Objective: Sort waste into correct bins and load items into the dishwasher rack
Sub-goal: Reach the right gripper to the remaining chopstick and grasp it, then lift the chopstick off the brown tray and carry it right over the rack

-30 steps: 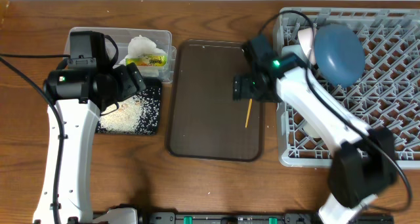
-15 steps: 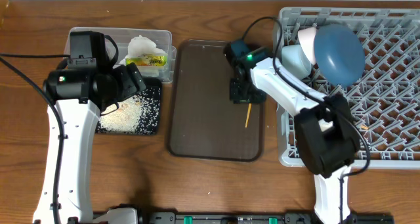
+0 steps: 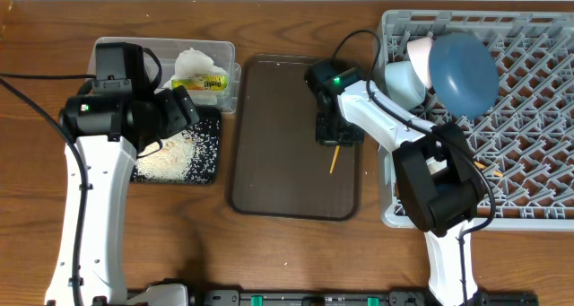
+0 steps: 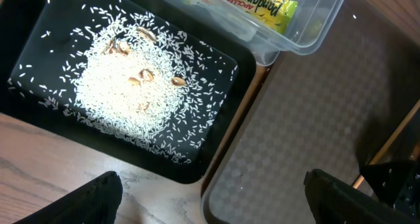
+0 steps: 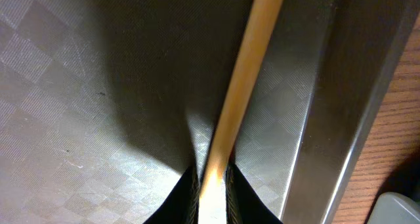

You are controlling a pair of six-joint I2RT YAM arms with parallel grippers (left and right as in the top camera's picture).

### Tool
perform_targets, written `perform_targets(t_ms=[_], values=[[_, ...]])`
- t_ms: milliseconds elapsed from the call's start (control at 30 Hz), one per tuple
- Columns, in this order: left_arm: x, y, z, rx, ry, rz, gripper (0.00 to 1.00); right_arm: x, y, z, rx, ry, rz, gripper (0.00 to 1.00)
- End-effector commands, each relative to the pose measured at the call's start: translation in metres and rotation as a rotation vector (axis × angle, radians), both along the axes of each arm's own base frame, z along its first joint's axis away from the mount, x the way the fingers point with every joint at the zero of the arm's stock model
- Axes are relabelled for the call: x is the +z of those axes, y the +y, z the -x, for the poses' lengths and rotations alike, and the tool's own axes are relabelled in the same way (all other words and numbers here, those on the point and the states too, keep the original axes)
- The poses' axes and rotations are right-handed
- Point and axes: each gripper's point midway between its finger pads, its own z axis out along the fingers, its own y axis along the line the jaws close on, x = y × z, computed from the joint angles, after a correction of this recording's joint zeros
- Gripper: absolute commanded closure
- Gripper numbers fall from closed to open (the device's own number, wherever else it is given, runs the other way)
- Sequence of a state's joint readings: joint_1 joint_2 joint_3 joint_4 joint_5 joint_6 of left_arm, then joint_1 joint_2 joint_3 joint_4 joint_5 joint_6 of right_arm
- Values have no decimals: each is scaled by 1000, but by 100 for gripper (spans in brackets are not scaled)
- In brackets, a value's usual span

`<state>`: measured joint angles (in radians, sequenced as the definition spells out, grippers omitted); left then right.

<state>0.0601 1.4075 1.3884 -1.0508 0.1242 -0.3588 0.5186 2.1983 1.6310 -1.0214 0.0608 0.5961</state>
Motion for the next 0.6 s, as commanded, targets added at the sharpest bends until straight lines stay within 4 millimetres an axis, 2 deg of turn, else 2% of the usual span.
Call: perform_targets(t_ms=[0, 67, 100, 133, 167, 367, 433, 567], values=[[3, 2, -3, -3, -5, -9, 8, -8, -2, 4, -4, 22, 25, 87], [3, 2, -3, -3, -5, -9, 9, -8, -2, 6, -4, 29, 23, 88], [3, 2, -3, -3, -5, -9, 8, -8, -2, 7, -4, 34, 23, 91], [3, 2, -3, -3, -5, -9, 8, -8, -2, 7, -4, 36, 24, 97], [3, 2, -3, -3, -5, -9, 9, -9, -2, 8, -4, 37, 24, 99], [3, 2, -3, -3, -5, -9, 9, -6, 0, 5, 1, 28, 19, 99], [3, 2, -3, -3, -5, -9, 8, 3, 1, 2, 21, 21, 14, 99], [3, 2, -3, -3, -5, -9, 8, 47, 7, -11, 85, -40, -19, 99]])
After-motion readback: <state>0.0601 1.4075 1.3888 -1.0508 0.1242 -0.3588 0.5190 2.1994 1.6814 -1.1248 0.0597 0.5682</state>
